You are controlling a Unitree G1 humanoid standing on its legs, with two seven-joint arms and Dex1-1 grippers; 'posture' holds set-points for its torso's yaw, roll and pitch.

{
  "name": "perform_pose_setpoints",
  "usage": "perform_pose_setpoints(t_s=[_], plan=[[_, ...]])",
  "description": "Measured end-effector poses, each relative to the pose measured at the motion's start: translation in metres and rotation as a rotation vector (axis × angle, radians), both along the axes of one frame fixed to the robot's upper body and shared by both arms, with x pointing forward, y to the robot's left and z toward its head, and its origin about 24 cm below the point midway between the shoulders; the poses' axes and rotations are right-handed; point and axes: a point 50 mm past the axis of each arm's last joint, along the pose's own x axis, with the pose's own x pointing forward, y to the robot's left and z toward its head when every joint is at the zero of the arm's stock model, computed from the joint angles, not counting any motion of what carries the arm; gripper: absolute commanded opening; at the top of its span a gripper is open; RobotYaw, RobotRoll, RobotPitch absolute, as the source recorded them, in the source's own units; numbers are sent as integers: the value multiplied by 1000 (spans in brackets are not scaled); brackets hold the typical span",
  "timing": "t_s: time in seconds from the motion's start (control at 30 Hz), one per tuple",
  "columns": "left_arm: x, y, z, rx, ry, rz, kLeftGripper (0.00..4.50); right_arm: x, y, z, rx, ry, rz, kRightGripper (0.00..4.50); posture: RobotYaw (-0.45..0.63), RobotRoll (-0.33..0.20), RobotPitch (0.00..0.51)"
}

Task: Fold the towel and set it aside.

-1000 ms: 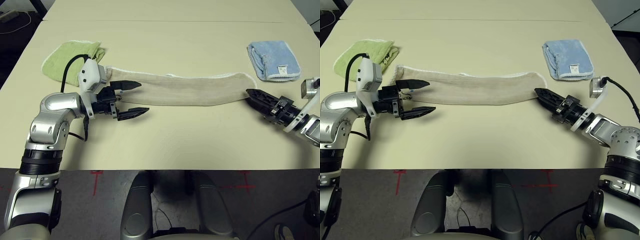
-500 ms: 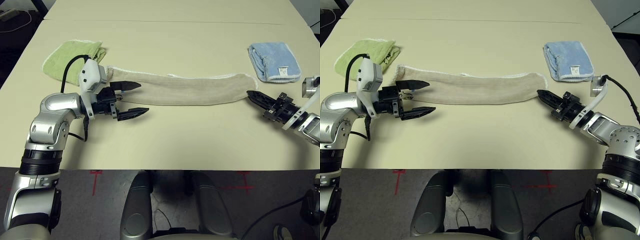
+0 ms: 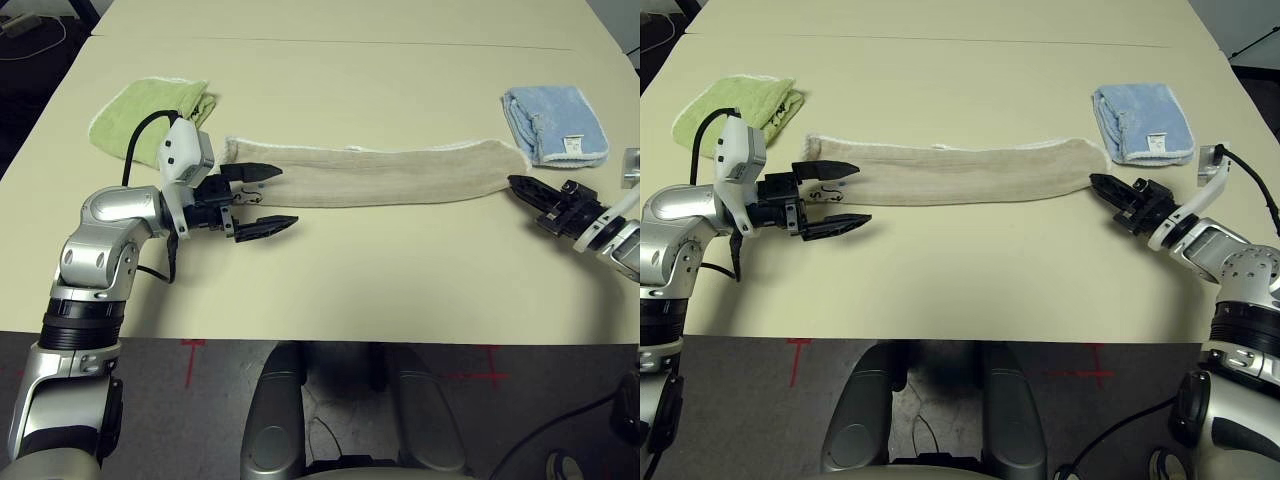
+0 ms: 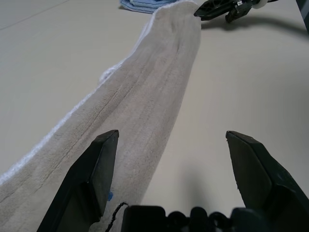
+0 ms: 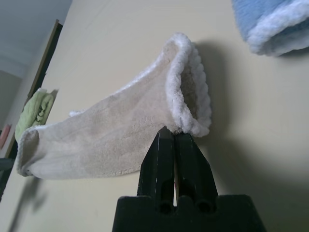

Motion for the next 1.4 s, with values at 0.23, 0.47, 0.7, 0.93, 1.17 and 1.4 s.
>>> perform_pose_setpoints(t_s=[0.23, 0.47, 0.7, 0.93, 1.17, 1.4], plan=[[1, -1, 1, -1, -4, -3, 4500, -2, 0, 0, 11, -21, 36, 36, 0, 0, 286], [1, -2, 1, 0, -3, -3, 4500, -9, 13, 23, 77, -139, 230, 36, 1, 0, 281], [2, -2, 0, -3, 9, 8, 4500, -10, 40, 38, 66, -201, 390, 36, 6, 0, 276], [3, -2, -1, -28, 22, 27, 4500, -9, 74, 38, 31, -208, 550, 36, 19, 0, 272], [4, -3, -1, -36, 23, 36, 4500, 2, 103, 32, -41, -226, 611, 36, 23, 0, 271], [4, -3, -1, -37, 22, 39, 4500, 10, 131, 28, -80, -243, 656, 36, 26, 0, 271]])
